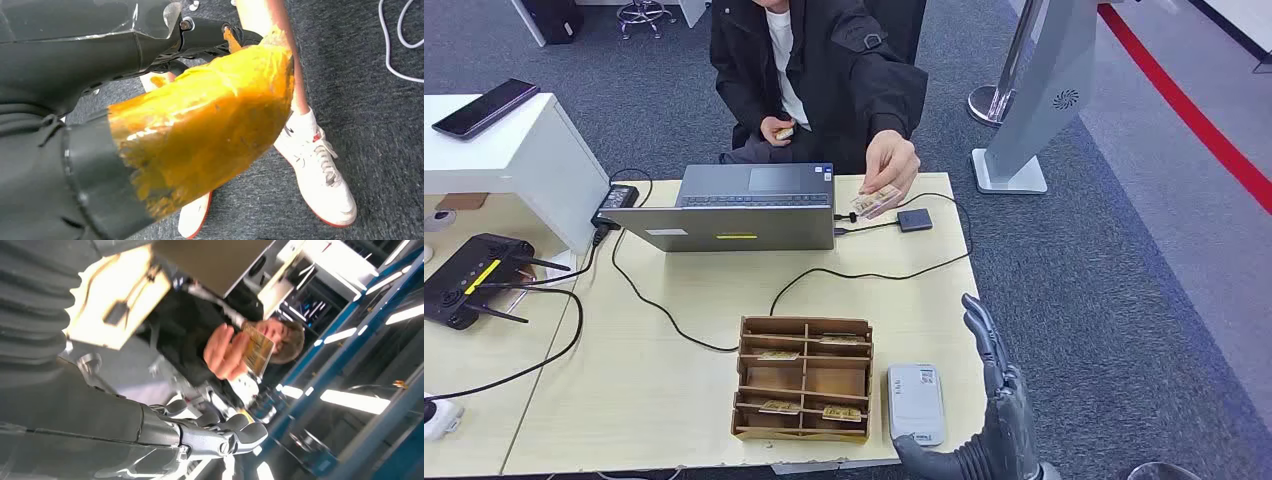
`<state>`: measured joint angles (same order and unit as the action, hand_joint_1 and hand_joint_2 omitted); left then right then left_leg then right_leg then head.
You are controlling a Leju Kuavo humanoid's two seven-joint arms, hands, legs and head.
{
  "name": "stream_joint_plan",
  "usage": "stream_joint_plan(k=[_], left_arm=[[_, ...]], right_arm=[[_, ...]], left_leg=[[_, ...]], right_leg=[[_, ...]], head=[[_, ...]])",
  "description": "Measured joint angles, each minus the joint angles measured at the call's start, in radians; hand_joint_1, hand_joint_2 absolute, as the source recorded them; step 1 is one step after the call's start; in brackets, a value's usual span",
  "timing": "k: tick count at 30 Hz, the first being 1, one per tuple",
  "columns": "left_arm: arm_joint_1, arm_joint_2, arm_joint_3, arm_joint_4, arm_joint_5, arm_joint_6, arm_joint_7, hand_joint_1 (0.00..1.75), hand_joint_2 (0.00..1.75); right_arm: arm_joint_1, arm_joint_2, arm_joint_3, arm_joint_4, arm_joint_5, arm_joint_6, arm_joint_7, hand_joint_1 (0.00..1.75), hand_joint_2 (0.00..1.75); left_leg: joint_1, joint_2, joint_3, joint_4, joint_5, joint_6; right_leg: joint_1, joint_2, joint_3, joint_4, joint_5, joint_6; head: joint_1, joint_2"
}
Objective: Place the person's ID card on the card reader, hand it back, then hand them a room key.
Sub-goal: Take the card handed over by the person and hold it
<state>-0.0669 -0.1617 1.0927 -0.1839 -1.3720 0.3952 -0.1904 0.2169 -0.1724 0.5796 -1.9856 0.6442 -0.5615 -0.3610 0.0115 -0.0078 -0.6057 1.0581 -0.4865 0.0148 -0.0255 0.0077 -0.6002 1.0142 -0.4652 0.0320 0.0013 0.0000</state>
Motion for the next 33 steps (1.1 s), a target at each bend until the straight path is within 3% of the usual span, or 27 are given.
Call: stream_joint_plan(k=[5, 13, 24, 33], left_arm=[[-0.001, 0.000, -0.005, 0.000, -0.008, -0.003, 0.000, 0.00, 0.00], [-0.002, 0.000, -0.023, 0.000, -0.032, -0.008, 0.005, 0.00, 0.00], [-0.004, -0.001, -0.048, 0.000, -0.061, -0.017, 0.014, 0.00, 0.00], [-0.009, -0.005, -0.067, 0.000, -0.073, -0.025, 0.022, 0.00, 0.00]], right_arm=[[-0.019, 0.000, -0.031, 0.004, 0.087, -0.005, 0.023, 0.00, 1.75], [-0.064, 0.005, -0.093, 0.027, 0.382, -0.068, 0.125, 0.00, 1.75], [-0.126, 0.034, -0.162, 0.067, 0.811, -0.085, 0.284, 0.00, 1.75], [-0.177, 0.036, -0.172, 0.117, 0.895, -0.086, 0.364, 0.00, 1.75]], left_leg=[[0.000, 0.000, 0.000, 0.000, 0.000, 0.000], [0.000, 0.000, 0.000, 0.000, 0.000, 0.000], [0.000, 0.000, 0.000, 0.000, 0.000, 0.000], [0.000, 0.000, 0.000, 0.000, 0.000, 0.000]], right_leg=[[0.000, 0.000, 0.000, 0.000, 0.000, 0.000], [0.000, 0.000, 0.000, 0.000, 0.000, 0.000], [0.000, 0.000, 0.000, 0.000, 0.000, 0.000], [0.000, 0.000, 0.000, 0.000, 0.000, 0.000]], head=[[0.000, 0.000], [0.000, 0.000], [0.000, 0.000], [0.000, 0.000]])
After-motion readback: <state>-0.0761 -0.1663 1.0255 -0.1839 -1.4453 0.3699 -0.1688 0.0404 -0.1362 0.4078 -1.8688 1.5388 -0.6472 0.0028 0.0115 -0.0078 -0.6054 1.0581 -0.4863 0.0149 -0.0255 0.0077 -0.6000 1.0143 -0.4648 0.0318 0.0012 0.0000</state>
